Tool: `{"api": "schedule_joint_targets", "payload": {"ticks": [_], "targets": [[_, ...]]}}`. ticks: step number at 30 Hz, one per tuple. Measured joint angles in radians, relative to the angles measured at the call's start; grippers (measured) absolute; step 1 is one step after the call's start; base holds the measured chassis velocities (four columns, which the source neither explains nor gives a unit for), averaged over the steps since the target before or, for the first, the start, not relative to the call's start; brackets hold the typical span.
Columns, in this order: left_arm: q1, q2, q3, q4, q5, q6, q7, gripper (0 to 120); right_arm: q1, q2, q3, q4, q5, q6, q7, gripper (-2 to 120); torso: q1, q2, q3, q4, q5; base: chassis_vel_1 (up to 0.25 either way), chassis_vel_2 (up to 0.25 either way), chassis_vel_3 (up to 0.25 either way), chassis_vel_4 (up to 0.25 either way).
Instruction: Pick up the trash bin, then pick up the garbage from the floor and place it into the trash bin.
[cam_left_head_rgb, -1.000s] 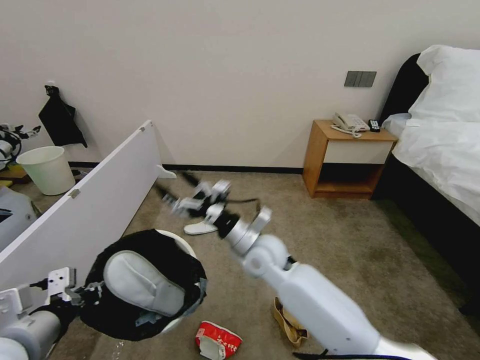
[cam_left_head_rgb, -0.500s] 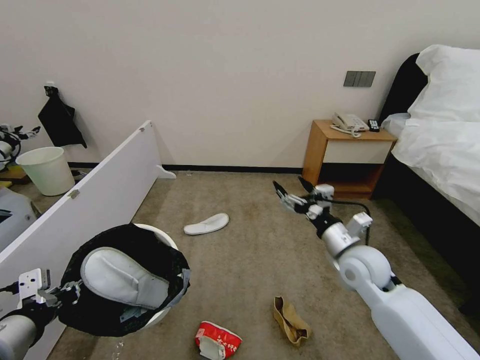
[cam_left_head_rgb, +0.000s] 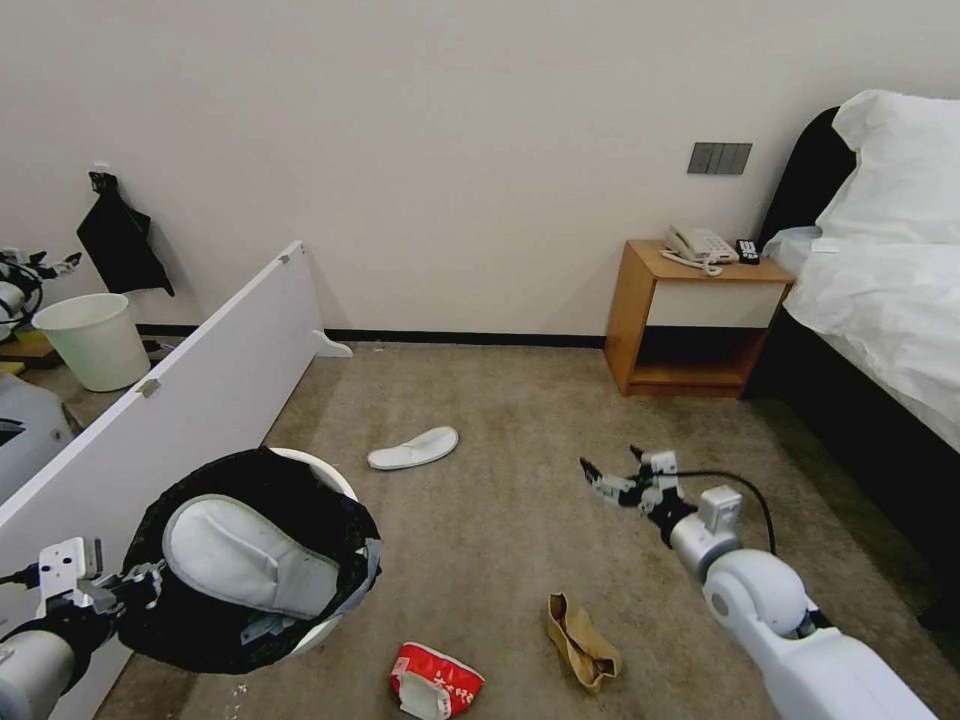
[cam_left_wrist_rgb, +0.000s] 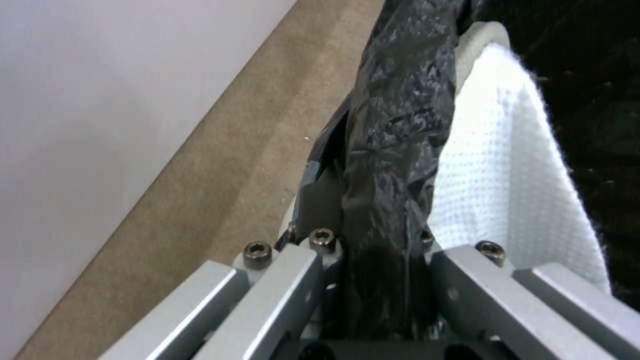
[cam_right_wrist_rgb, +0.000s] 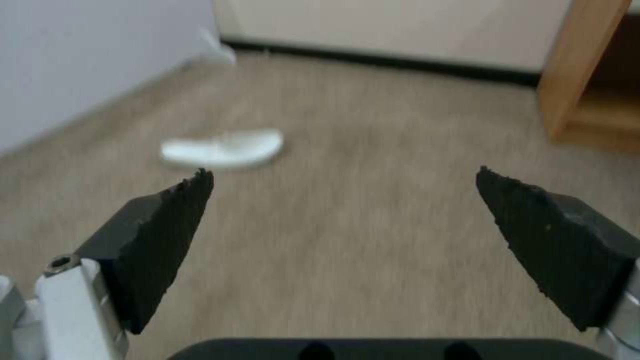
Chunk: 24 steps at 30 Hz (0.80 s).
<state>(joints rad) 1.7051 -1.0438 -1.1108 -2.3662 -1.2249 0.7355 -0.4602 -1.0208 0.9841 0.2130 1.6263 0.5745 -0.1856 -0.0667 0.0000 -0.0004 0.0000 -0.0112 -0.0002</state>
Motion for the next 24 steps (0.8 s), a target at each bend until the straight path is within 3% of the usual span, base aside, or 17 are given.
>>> {"api": "schedule_joint_targets", "payload": {"ticks": [10, 24], "targets": [[-0.005, -0.001, 0.004, -0.001, 0.003, 0.000, 0.002, 3, 0.001, 0.066, -0.111, -0.174, -0.101, -0.018, -0.011, 100, 0.000, 0.000, 0.000, 0.0000, 0.0000, 0.000, 0.000, 0.000, 0.000], [-0.007, -0.008, 0.008, -0.001, 0.009, 0.000, 0.004, 3, -0.013, 0.087, -0.177, -0.229, -0.170, -0.037, -0.009, 100, 0.000, 0.000, 0.000, -0.0001, 0.0000, 0.000, 0.000, 0.000, 0.000]]}}
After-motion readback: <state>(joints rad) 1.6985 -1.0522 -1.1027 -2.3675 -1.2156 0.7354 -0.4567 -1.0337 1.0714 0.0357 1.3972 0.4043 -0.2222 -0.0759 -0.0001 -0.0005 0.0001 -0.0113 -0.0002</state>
